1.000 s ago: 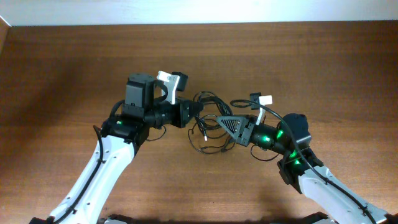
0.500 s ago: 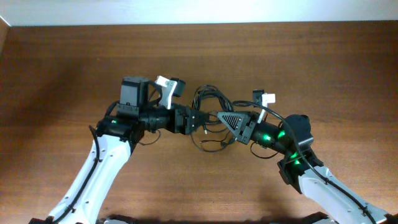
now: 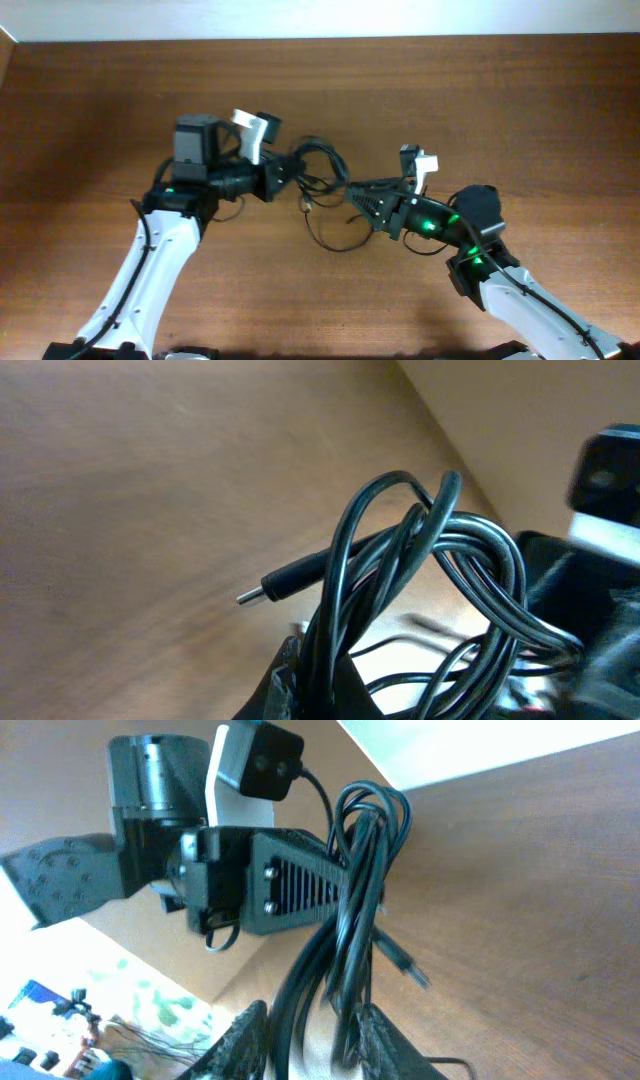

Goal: Untangle cables

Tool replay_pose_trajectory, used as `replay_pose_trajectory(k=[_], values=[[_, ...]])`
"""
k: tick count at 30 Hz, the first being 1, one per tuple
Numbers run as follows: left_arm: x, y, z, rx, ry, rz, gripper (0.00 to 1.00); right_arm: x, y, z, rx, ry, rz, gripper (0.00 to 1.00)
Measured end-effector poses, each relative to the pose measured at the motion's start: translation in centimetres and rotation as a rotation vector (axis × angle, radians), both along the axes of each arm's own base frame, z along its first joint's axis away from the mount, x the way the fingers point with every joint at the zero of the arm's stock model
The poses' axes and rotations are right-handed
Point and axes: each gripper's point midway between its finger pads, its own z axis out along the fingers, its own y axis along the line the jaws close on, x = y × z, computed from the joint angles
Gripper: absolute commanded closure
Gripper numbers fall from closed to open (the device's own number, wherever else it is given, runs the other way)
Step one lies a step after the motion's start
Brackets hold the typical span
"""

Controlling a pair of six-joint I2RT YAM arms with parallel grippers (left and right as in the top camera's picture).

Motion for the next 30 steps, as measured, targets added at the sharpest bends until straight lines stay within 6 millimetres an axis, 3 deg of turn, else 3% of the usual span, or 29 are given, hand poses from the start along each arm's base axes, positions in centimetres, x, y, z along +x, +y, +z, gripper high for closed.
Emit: replay_pose_trajectory(k=[2,5,7,10,14,18,21,25,30], values=[[1.1,2.0,-0.4,0.060,-0.068,0.029,1.00,0.4,-1.2,0.1,-0.021,-0.044,-0.011,0.67],[1.2,2.1,-1.8,0.163,-0.105,0.016,1.00,0.7,-1.4,-0.4,-0.063,-0.056,-0.009,0.67],[0.6,1.3,-2.5,0.206,-0.099,-0.005,1.00,1.0,-1.2,-1.0,-0.120,-0.031,-0.007,0.66],[-1.9,-2.5,-3.3,0.226,-0.079,-0.123,1.00,0.8,0.4,-1.9,-0.220,-0.047,-0.004,0.63],[-3.4,-4.2,-3.5,0.219,-0.063,-0.185,1.00,0.7,1.5,-4.6,-0.373,-0.043,-0.071,0.68],[-4.3,-4.9,-3.1,0.167,-0.044,-0.231,1.00,1.2,1.3,-4.9,-0.407,-0.054,-0.116,0.56],[-4.0,-3.4,-4.8,0.269,0.002,-0.165,1.00,0.5,0.8,-4.7,-0.444,-0.008,-0.112,0.56],[-3.9,-2.7,-5.4,0.308,0.015,-0.140,1.00,0.3,0.2,-0.7,-0.429,-0.106,-0.145,0.55],[-4.8,-3.9,-4.6,0.230,0.026,-0.200,1.00,1.0,0.2,-3.9,-0.506,-0.051,-0.140,0.55]])
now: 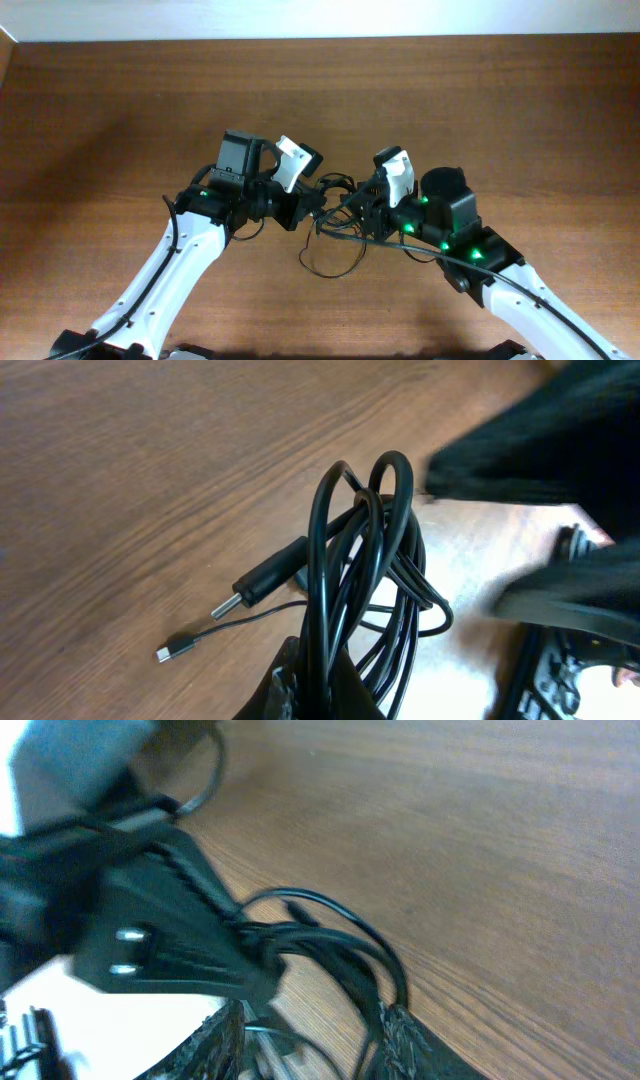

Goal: Untangle cables

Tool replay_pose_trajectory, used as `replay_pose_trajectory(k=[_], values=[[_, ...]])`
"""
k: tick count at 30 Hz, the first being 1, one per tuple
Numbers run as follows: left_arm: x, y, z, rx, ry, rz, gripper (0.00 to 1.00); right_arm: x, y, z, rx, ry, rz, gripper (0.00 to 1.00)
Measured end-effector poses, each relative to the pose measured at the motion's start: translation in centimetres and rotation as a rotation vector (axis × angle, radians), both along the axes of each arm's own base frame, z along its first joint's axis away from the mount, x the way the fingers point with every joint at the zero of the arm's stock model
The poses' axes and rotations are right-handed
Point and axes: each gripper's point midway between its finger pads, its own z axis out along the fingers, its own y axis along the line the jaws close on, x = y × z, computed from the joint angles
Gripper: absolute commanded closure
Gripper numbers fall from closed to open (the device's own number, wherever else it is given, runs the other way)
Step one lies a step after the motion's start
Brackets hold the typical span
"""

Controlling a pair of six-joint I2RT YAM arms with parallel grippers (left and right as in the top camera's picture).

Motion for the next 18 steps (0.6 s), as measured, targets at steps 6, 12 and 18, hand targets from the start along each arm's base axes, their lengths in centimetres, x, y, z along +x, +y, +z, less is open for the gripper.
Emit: replay_pose_trajectory(k=[6,12,18], values=[[-0.9,-0.8,0.6,-0.059,0.024,-0.043,1.00,-0.1,-0.3,-2.0,-0.047,0.057,-0.006,0.84],[-0.1,-2.6,3.3,-0.227,0.012,-0.060,1.00,-0.8,-0.5,-2.8,-0.057,0.106,0.018,0.96],[1.7,-1.1,1.9,-0.134,0.013,0.075,1.00,-3.6,2.7,0.8,0.148,0.067,0.306,0.96]])
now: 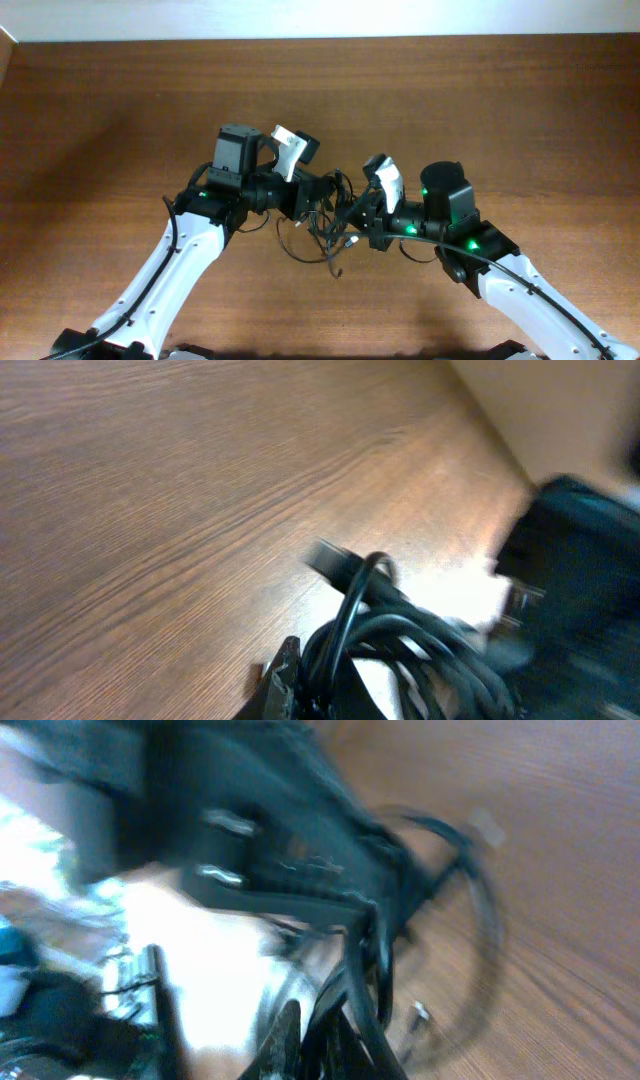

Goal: Untangle cables

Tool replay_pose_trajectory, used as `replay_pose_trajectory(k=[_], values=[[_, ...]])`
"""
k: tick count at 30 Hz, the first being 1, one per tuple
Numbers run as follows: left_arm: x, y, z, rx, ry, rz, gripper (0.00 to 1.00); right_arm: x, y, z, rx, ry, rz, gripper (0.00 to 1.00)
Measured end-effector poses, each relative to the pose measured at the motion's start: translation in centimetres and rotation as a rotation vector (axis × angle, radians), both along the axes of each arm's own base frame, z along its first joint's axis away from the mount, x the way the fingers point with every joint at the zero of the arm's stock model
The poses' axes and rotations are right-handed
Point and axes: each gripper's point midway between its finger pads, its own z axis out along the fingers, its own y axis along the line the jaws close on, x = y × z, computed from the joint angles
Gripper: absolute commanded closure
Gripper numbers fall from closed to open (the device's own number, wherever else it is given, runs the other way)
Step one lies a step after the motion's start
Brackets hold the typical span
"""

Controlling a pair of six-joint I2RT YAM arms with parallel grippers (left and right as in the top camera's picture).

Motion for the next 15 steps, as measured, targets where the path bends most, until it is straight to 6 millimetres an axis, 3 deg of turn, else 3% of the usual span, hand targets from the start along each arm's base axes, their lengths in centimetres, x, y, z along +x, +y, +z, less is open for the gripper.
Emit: replay_pose_trajectory(k=[2,4,11,12,13,14,15], values=[[0.2,-0.1,-0.3,0.020,0.036,0.058,1.00,-0.7,0.9,1.9,0.082,-0.055,0.090,0.96],[0.4,0.1,-0.1,0.028,0.068,0.134,0.96,-0.7,1.0,2.4,0.109,-0.069,0.113,0.96],[2.2,3.0,-1.4,0.074,0.207,0.454,0.92,-0.2,0.9,1.9,0.096,-0.055,0.093,0.96],[2.6,4.1,-1.4,0.051,0.246,0.508,0.92,-0.1,0.9,1.7,0.085,-0.048,0.081,0.96],[4.0,6.3,-1.6,0.037,0.264,0.620,0.92,-1.4,1.1,1.5,0.086,-0.010,0.133,0.96],[5.7,9.9,-2.0,0.014,0.296,0.754,0.90,-2.4,1.5,1.5,0.086,0.001,0.167,0.96],[6.0,11.5,-2.3,-0.001,0.330,0.807,0.87,-2.5,1.6,1.1,0.066,0.014,0.157,0.96]])
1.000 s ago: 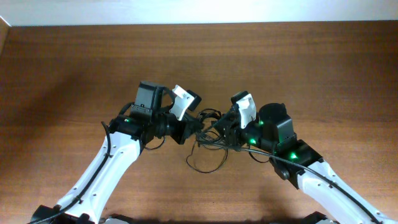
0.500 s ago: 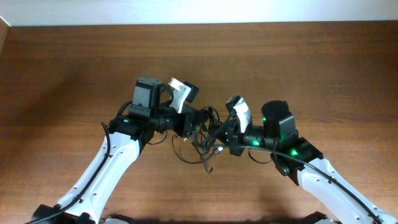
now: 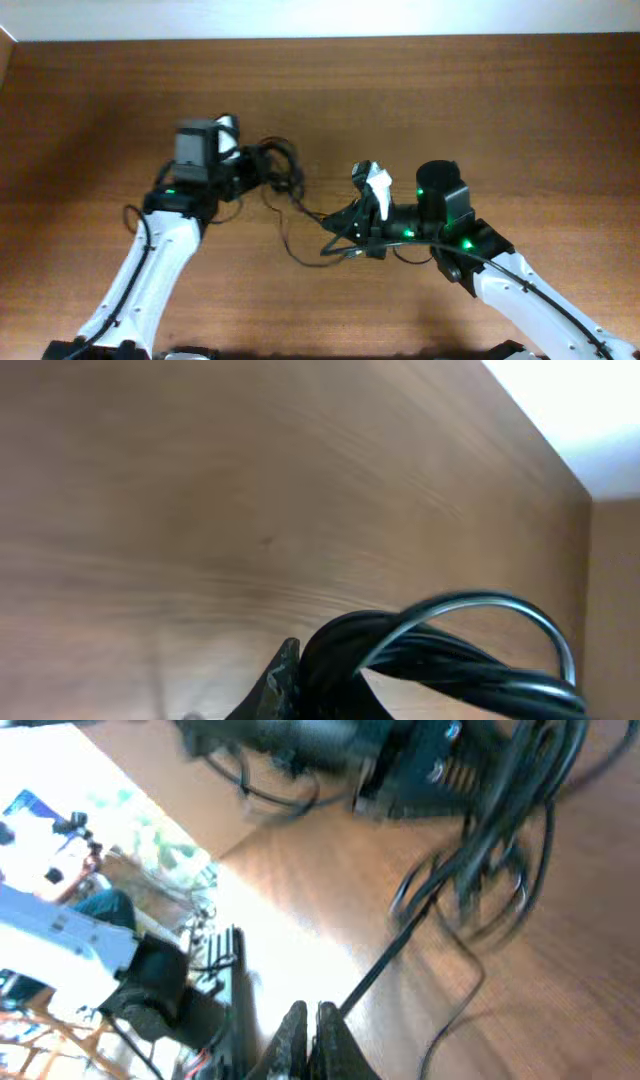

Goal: Untangle cables

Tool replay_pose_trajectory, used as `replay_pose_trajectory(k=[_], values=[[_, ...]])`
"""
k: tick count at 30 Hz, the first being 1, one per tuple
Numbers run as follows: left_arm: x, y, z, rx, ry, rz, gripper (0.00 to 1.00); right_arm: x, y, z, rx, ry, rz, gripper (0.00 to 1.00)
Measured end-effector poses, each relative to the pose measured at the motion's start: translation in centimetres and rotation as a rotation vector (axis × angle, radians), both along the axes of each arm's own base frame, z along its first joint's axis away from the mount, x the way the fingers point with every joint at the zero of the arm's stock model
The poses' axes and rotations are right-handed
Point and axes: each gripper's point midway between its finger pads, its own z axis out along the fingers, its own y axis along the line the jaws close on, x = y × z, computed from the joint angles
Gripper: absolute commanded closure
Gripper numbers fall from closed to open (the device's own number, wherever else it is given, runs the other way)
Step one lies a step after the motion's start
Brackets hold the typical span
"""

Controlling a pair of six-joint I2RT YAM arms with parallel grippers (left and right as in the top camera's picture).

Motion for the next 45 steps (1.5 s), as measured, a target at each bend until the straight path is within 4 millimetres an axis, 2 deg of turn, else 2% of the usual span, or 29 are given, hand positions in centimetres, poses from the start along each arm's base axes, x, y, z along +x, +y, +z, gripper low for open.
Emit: replay_pose_trajectory(k=[2,3,5,6,8,9,13,17,20,22,23,27,32,36,39,41,43,44,45], values=[[-0.1,1.6,-0.4,-0.027,0.043,0.061,0.87,0.0,-0.4,-1.4,-0.054,0.052,-0.038,0.96],[-0.2,2.1,-0.5,-0.039,0.056,0.076,0.89,0.3,-0.7,-2.0,-0.081,0.066,-0.066,0.91],[-0.4,2.6,-0.7,-0.075,0.080,0.089,0.94,1.2,-1.6,-3.4,-0.156,0.087,-0.155,0.59],[-0.4,2.6,-0.7,-0.080,0.083,0.092,0.93,1.7,-2.1,-4.2,-0.191,0.109,-0.204,0.33],[-0.3,2.9,-0.7,-0.078,0.079,0.091,0.99,2.9,-3.1,-5.1,-0.240,0.123,-0.304,0.09],[-0.3,2.9,-0.7,-0.070,0.074,0.082,0.99,3.5,-3.5,-5.3,-0.258,0.122,-0.352,0.01],[-0.4,2.6,-0.7,-0.066,0.072,0.067,1.00,5.1,-4.8,-5.9,-0.275,0.199,-0.513,0.01],[-1.3,-0.8,-0.8,-0.097,0.108,0.017,1.00,5.2,-4.9,-6.0,-0.234,0.324,-0.579,0.01],[-2.3,-4.0,-0.7,-0.099,0.112,-0.064,1.00,5.6,-4.8,-5.5,-0.191,0.369,-0.617,0.35],[-3.0,-6.2,-0.5,-0.091,0.093,-0.138,1.00,6.0,-5.1,-5.6,-0.188,0.381,-0.655,0.43],[-3.0,-7.2,-0.1,-0.097,0.069,-0.170,1.00,6.2,-5.2,-5.5,-0.187,0.378,-0.665,0.57],[-2.5,-9.9,2.6,-0.188,-0.045,-0.287,1.00,6.7,-4.8,-5.3,-0.164,0.369,-0.663,0.96],[-4.4,-12.0,4.3,-0.228,-0.173,-0.564,1.00,7.4,-5.2,-6.8,-0.202,0.374,-0.703,0.96],[-6.0,-11.4,5.5,-0.249,-0.341,-0.802,1.00,7.6,-4.9,-6.2,-0.209,0.287,-0.666,0.96],[-6.7,-10.4,5.3,-0.224,-0.401,-0.879,0.93,7.9,-4.1,-4.5,-0.143,0.206,-0.563,0.96],[-7.1,-10.1,4.8,-0.184,-0.416,-0.913,0.96,8.6,-4.4,-3.1,-0.073,0.145,-0.499,0.96],[-6.4,-9.5,3.7,-0.092,-0.420,-0.900,0.95,8.6,-4.6,-1.5,-0.004,0.091,-0.411,0.96],[-5.9,-9.1,3.2,-0.042,-0.418,-0.884,0.92,8.3,-4.4,-1.0,0.023,0.076,-0.373,0.96],[-5.2,-8.4,2.5,0.023,-0.406,-0.855,0.80,7.6,-4.0,0.1,0.065,0.048,-0.304,0.96]])
